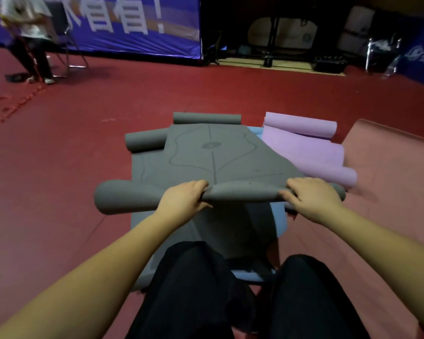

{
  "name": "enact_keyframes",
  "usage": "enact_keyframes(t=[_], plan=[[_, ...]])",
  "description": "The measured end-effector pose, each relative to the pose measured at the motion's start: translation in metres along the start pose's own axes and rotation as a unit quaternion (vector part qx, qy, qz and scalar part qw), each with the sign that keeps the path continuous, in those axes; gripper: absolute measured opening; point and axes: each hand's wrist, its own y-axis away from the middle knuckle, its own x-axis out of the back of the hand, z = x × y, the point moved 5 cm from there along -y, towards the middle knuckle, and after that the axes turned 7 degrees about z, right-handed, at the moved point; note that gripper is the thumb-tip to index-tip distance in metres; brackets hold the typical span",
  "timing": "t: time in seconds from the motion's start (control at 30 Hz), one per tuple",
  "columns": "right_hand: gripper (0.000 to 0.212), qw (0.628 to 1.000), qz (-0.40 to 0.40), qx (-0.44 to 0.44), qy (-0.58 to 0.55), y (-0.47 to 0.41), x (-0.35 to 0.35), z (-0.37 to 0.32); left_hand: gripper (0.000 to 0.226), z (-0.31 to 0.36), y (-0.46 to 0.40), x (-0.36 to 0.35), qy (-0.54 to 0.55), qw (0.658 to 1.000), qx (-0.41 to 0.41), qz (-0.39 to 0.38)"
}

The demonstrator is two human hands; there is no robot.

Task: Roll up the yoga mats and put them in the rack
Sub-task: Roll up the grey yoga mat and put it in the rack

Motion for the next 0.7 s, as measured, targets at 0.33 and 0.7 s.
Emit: enact_keyframes(t=[0.33,0.7], plan=[[0.056,0.985,-0.158,-0.06,-0.025,0.059,-0.053,-0.013,0.071,0.019,0.056,-0.064,-0.103,0.981,-0.079,-0.141],[0.071,0.897,-0.357,-0.171,-0.198,0.088,-0.071,0.002,0.059,0.037,0.061,-0.066,0.007,0.977,0.113,-0.183]])
